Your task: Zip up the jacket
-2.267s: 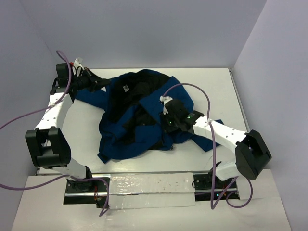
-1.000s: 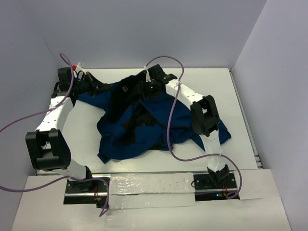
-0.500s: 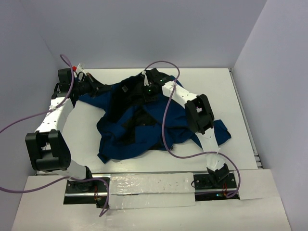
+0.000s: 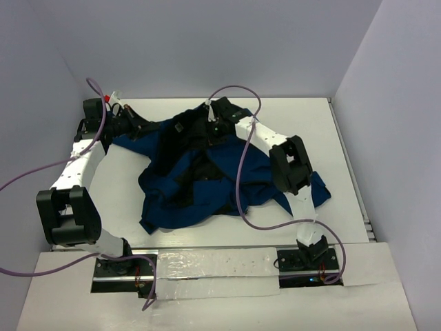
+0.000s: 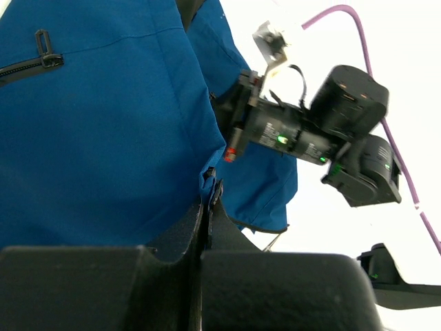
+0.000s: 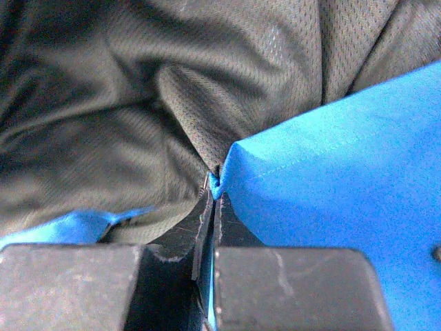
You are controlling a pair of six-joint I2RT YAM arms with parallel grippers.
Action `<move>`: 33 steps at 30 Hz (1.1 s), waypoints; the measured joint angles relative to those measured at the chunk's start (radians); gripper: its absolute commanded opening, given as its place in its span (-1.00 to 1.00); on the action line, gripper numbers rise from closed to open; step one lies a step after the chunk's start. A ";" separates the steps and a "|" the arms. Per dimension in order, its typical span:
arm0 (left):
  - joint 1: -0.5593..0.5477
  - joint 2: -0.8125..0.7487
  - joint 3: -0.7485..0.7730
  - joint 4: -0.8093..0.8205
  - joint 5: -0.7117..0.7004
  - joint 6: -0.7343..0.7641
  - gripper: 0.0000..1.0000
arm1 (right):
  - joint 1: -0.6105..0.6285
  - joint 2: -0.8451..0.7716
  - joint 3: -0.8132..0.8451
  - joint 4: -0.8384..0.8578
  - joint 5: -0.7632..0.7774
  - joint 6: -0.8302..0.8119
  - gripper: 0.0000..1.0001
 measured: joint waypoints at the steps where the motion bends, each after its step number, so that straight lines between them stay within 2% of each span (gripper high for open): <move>1: 0.000 0.000 0.000 0.000 0.001 0.001 -1.00 | 0.000 -0.021 -0.019 0.007 0.000 0.002 -1.00; 17: -0.086 -0.040 -0.150 0.092 0.015 -0.027 -1.00 | -0.062 -0.518 -0.439 0.158 -0.027 0.064 -1.00; 26: -0.192 -0.130 -0.350 0.344 0.023 -0.208 -1.00 | -0.108 -0.635 -0.508 0.186 -0.058 0.099 -1.00; 33: -0.221 -0.120 -0.360 0.527 0.081 -0.292 -1.00 | -0.112 -0.712 -0.535 0.223 -0.113 0.132 -1.00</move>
